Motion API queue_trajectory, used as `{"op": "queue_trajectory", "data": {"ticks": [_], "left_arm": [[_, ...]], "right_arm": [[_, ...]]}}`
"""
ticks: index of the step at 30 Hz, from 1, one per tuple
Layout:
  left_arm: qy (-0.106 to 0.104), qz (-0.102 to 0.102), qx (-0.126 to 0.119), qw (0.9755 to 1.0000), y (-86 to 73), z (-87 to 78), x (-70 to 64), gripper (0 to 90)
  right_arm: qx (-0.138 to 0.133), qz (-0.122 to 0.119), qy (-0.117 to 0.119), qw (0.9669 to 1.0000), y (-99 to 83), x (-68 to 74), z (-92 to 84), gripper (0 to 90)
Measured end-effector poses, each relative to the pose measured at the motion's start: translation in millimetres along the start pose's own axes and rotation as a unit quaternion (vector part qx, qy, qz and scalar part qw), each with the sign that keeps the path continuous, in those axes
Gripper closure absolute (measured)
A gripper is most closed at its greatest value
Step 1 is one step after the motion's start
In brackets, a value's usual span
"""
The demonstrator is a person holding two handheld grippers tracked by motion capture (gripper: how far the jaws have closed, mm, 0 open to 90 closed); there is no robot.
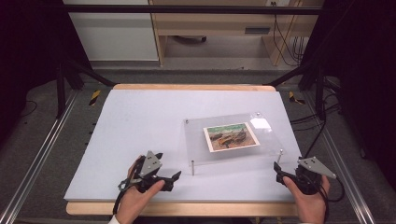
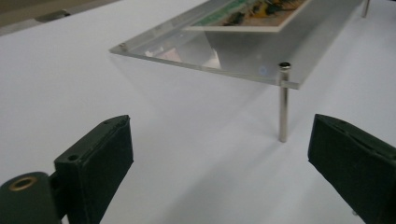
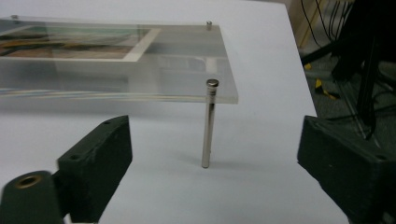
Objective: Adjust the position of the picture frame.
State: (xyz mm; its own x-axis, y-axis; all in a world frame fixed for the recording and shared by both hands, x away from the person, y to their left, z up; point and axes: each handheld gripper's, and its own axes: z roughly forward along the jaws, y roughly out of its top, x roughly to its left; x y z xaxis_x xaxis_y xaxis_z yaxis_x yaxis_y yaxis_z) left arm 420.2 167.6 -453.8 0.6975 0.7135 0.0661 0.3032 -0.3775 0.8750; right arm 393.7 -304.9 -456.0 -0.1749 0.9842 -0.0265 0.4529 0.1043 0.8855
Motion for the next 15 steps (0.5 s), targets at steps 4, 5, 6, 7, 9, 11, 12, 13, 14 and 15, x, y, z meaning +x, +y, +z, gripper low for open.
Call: {"op": "queue_trajectory", "data": {"ticks": [4,5,6,7,9,11,12,13,14,15], "left_arm": [[0.027,-0.029,-0.001,0.9992,-3.4,-3.2,18.6,9.6],[0.031,-0.029,0.0,0.9991,-4.0,-2.4,19.6,9.6],[0.03,-0.029,0.002,0.9991,-4.2,-1.7,20.0,9.7],[0.03,-0.029,0.002,0.9991,-4.2,-1.7,20.0,9.7],[0.03,-0.024,0.003,0.9993,-4.2,-0.5,18.9,9.7],[0.031,-0.019,0.003,0.9993,-4.1,1.1,17.1,9.7],[0.032,-0.015,0.004,0.9994,-4.2,2.3,16.1,9.7],[0.032,-0.015,0.004,0.9994,-4.2,2.3,16.1,9.7],[0.034,-0.014,0.003,0.9993,-4.3,3.4,15.3,9.7],[0.034,-0.014,0.003,0.9993,-4.3,3.4,15.3,9.7]], "right_arm": [[-0.002,-0.02,0.006,0.9998,-1.2,3.5,-1.0,14.6],[0.0,-0.023,0.0,0.9997,-1.3,4.4,-0.6,16.6],[0.003,-0.027,-0.002,0.9996,-1.6,4.8,0.1,17.1],[0.003,-0.027,-0.002,0.9996,-1.6,4.8,0.1,17.1],[0.006,-0.039,0.001,0.9992,-3.1,5.3,1.5,19.0],[0.007,-0.05,-0.001,0.9987,-4.2,5.7,2.7,19.6],[0.005,-0.056,-0.001,0.9984,-5.0,5.8,3.5,20.2],[0.005,-0.056,-0.001,0.9984,-5.0,5.8,3.5,20.2],[0.004,-0.059,-0.002,0.9982,-5.3,5.5,3.2,20.4],[0.004,-0.059,-0.002,0.9982,-5.3,5.5,3.2,20.4]]}}
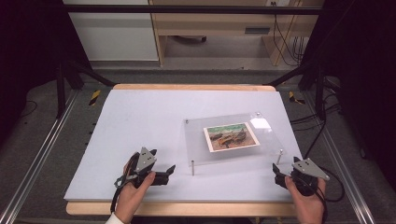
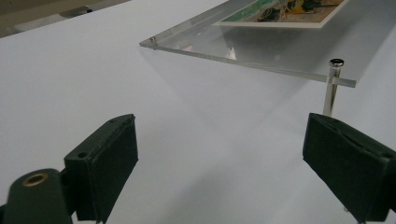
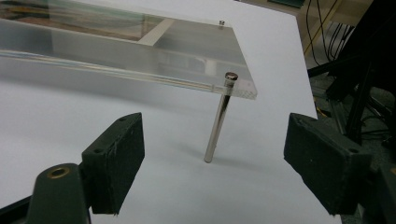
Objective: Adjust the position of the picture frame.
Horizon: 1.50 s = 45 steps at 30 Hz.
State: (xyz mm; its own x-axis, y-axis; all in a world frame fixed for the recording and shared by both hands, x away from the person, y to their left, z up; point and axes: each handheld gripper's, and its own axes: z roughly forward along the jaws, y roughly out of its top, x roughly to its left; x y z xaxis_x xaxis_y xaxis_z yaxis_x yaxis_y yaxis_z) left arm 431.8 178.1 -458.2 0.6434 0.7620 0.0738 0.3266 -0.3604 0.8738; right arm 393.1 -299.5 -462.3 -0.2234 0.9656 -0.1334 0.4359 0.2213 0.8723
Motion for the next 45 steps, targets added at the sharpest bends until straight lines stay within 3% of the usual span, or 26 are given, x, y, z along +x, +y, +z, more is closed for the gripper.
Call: {"op": "queue_trajectory", "data": {"ticks": [16,22,26,32,37,43,45], "left_arm": [[-0.01,-0.005,-0.001,0.9999,-1.3,6.7,-9.7,8.1],[-0.011,-0.011,-0.02,0.9997,-1.7,7.3,-13.7,5.1],[-0.025,-0.017,-0.022,0.9993,-1.1,6.5,-13.9,5.1],[-0.043,-0.018,-0.021,0.9987,1.1,4.2,-16.5,6.0],[-0.056,0.0,-0.031,0.9979,4.0,2.0,-21.6,8.7],[-0.059,-0.005,-0.032,0.9977,4.1,3.5,-22.3,8.6],[-0.06,-0.008,-0.031,0.9977,3.8,3.9,-21.9,8.5]], "right_arm": [[0.005,0.023,-0.005,0.9997,-1.8,-4.2,1.0,13.5],[-0.005,0.027,-0.001,0.9996,-2.1,-4.9,1.2,13.3],[-0.007,0.031,0.005,0.9995,-2.2,-4.8,1.6,13.4],[-0.016,0.036,0.015,0.9991,-3.4,-7.1,3.8,15.2],[-0.014,0.048,0.028,0.9984,-4.2,-10.9,9.1,17.8],[-0.006,0.053,0.035,0.998,-3.4,-18.1,20.6,22.8],[-0.005,0.055,0.048,0.9973,-2.8,-21.3,24.8,24.6]]}}
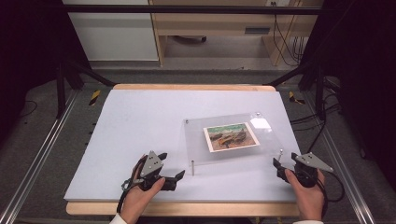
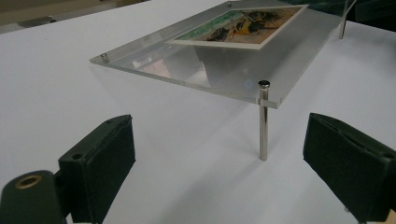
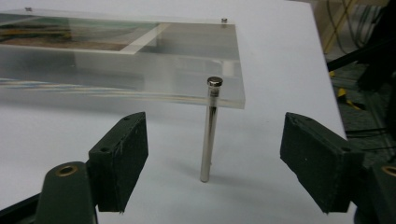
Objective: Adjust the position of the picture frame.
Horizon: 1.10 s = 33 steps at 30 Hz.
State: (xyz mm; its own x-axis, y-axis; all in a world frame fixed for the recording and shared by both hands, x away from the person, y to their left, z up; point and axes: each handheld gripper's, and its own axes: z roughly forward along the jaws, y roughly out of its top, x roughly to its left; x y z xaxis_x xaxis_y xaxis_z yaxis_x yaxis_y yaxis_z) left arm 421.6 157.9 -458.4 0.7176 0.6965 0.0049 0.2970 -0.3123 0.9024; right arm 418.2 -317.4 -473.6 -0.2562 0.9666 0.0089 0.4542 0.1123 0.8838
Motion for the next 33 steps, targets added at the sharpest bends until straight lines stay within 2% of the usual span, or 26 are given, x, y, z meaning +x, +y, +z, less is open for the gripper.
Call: {"op": "queue_trajectory", "data": {"ticks": [3,5,7,9,11,12,19,20,25,26,33], "left_arm": [[-0.002,-0.004,0.002,1.0,-0.6,0.9,-0.1,8.2],[-0.007,-0.006,0.002,1.0,-0.5,2.0,-1.2,8.2],[-0.009,-0.005,0.002,0.9999,-0.5,2.2,-1.9,8.2],[-0.014,0.0,0.004,0.9999,-0.5,2.7,-3.8,8.2],[-0.016,0.0,0.004,0.9999,-0.6,2.8,-4.2,8.2],[-0.017,-0.002,0.003,0.9999,-0.7,3.1,-5.2,8.2],[-0.016,-0.014,0.007,0.9998,-1.1,3.6,-3.2,8.5],[-0.016,-0.016,0.007,0.9997,-1.0,3.6,-2.4,8.8],[-0.018,-0.018,0.012,0.9996,-1.4,4.3,-2.1,9.5],[-0.021,-0.017,0.011,0.9996,-1.3,4.5,-2.7,9.5],[-0.024,-0.01,0.011,0.9996,-0.2,5.0,-5.4,13.0]], "right_arm": [[0.008,0.002,0.018,0.9998,-0.2,-3.2,8.1,34.3],[0.009,0.0,0.025,0.9997,0.4,-3.0,11.7,41.6],[0.01,0.001,0.03,0.9995,1.4,-2.3,12.3,44.6],[0.005,-0.005,0.037,0.9993,3.7,-1.5,15.5,54.7],[0.006,-0.007,0.038,0.9992,4.1,-1.4,16.9,57.2],[0.006,-0.009,0.042,0.9991,4.1,-1.8,20.1,63.2],[-0.001,0.008,0.052,0.9986,4.7,-5.1,26.7,74.9],[-0.008,0.012,0.05,0.9986,5.1,-6.7,25.1,79.1],[-0.019,0.022,0.056,0.998,8.4,-7.3,20.3,83.2],[-0.032,0.032,0.059,0.9972,11.5,-7.2,17.1,84.5],[-0.047,0.051,0.067,0.9954,18.1,-6.5,13.0,84.5]]}}
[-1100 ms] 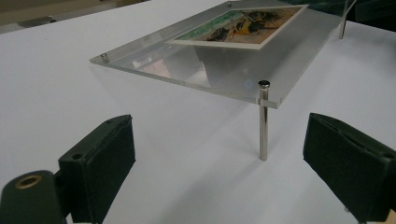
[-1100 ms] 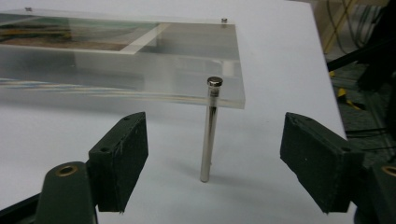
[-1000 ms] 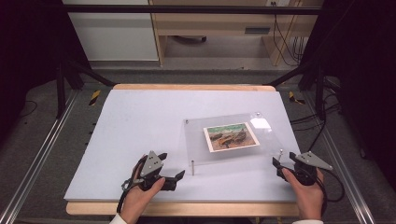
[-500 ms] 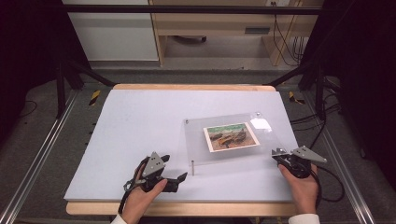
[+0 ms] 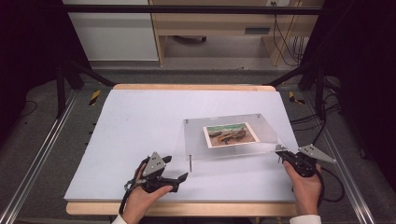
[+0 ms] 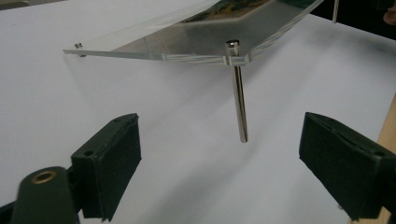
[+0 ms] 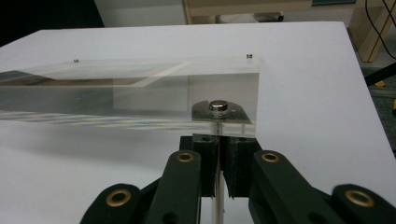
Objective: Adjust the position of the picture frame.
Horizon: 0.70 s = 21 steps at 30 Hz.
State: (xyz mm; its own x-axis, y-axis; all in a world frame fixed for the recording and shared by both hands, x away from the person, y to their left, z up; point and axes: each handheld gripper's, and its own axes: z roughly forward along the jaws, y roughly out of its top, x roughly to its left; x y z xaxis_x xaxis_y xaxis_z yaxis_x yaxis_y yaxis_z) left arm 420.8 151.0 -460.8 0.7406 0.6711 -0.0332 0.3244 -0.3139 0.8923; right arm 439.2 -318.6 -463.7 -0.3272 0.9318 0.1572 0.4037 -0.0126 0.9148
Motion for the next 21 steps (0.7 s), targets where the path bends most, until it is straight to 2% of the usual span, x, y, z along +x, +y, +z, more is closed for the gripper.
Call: {"op": "queue_trajectory", "data": {"ticks": [4,7,11,18,19,20,21], "left_arm": [[-0.002,-0.006,0.004,1.0,-1.1,2.7,-3.3,19.1],[-0.007,-0.014,0.001,0.9999,-0.7,5.7,-6.1,27.4],[-0.003,-0.041,-0.015,0.999,1.4,14.0,-4.5,41.5],[-0.006,-0.054,-0.024,0.9982,5.0,25.9,-7.1,61.5],[-0.012,-0.064,-0.04,0.9971,8.3,28.9,-7.8,64.9],[-0.012,-0.064,-0.04,0.9971,8.3,28.9,-7.8,66.5],[-0.016,-0.07,-0.051,0.9961,11.1,29.8,-8.6,66.5]], "right_arm": [[-0.002,0.006,0.004,1.0,2.7,1.0,-1.7,84.4],[-0.003,0.005,0.002,1.0,5.5,2.9,-2.4,84.5],[-0.004,0.005,0.002,1.0,7.3,2.6,-2.0,84.7],[-0.002,0.004,0.0,1.0,8.7,3.9,-2.3,84.8],[0.0,0.004,-0.001,1.0,8.5,4.0,-2.3,84.8],[0.0,0.004,-0.001,1.0,8.5,4.0,-2.3,84.8],[0.0,0.004,-0.001,1.0,8.5,4.0,-2.2,84.7]]}}
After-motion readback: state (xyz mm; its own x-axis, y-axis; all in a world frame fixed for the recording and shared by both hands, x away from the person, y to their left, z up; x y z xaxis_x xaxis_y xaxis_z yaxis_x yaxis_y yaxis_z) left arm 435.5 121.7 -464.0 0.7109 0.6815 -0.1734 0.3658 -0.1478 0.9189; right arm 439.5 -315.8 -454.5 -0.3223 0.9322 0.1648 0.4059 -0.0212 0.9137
